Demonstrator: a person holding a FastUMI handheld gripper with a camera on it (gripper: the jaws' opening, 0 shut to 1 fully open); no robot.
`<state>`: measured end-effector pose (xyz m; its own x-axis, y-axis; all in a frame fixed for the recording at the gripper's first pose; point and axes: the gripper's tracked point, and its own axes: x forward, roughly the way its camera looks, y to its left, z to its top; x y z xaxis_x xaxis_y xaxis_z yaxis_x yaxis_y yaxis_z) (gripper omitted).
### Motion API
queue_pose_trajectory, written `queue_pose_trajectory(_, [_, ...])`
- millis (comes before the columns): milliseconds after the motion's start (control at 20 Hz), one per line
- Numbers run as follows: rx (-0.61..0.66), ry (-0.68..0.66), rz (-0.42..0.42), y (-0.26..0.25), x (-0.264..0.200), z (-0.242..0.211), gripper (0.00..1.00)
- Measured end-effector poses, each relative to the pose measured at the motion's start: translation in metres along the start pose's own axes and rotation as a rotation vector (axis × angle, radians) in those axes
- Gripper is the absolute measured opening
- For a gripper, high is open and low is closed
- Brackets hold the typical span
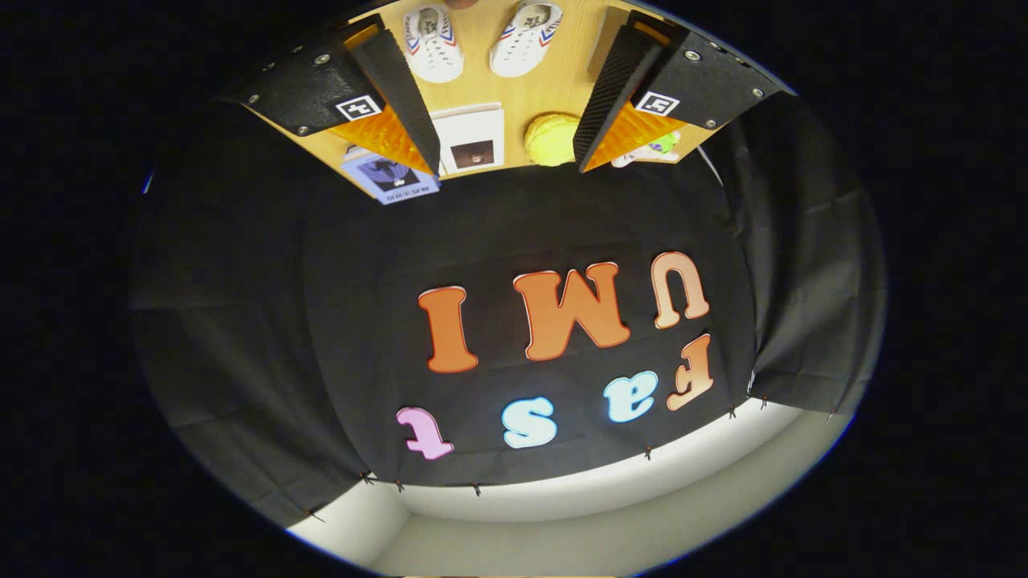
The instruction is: Open the storage box then place both shoes into the box .Put the left shoe in first, then the right shoe, with the right side of both shoes facing outward in a uniform manner.
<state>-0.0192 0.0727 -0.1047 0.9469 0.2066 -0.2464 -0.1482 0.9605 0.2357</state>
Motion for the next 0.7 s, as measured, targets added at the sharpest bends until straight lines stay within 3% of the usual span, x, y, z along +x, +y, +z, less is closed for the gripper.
queue_pose_trajectory(400, [0.259,0.272,0.199,0.041,0.023,-0.111,0.98])
queue_pose_trajectory(700, [0.541,0.441,0.384,0.08,0.029,-0.169,0.98])
